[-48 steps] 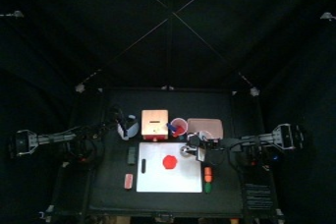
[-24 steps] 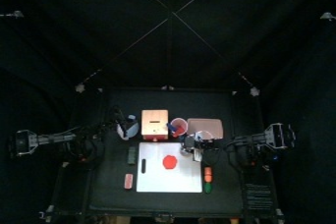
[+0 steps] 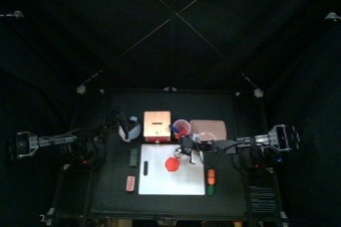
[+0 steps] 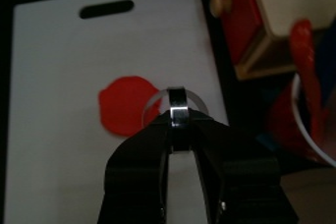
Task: Get the cutter from the drawer then cut the dough then place the extra dough in the bowl
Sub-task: Cut the dough
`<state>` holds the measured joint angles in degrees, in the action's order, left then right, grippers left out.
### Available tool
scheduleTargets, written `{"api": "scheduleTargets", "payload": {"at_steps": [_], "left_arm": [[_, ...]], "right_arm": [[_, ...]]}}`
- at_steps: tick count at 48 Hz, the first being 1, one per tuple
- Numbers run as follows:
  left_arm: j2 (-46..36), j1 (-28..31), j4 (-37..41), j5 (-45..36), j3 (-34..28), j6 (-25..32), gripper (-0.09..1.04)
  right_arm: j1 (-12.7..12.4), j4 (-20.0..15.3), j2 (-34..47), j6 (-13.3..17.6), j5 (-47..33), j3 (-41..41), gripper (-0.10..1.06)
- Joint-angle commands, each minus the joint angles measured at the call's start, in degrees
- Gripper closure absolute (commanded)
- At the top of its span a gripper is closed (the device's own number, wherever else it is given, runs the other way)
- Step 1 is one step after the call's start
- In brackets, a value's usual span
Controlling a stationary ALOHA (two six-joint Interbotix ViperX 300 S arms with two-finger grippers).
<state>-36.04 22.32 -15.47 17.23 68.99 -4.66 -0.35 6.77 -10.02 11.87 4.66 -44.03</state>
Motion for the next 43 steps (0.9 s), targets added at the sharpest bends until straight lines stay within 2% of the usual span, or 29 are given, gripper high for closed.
{"api": "scheduleTargets", "payload": {"at_steps": [1,11,43], "left_arm": [[-0.18,0.09,0.00,0.44,-0.53,-0.09,0.57],[-0.18,-0.18,0.00,0.35,-0.35,-0.09,0.57],[-0.18,-0.18,0.00,0.09,-0.18,0.00,0.57]], "right_arm": [[2.29,-1.14,0.44,-0.09,-0.18,3.43,0.40],[4.48,-1.93,3.96,-0.09,-0.18,6.15,0.40],[4.31,-1.93,9.32,-0.09,0.70,8.26,0.40]]}}
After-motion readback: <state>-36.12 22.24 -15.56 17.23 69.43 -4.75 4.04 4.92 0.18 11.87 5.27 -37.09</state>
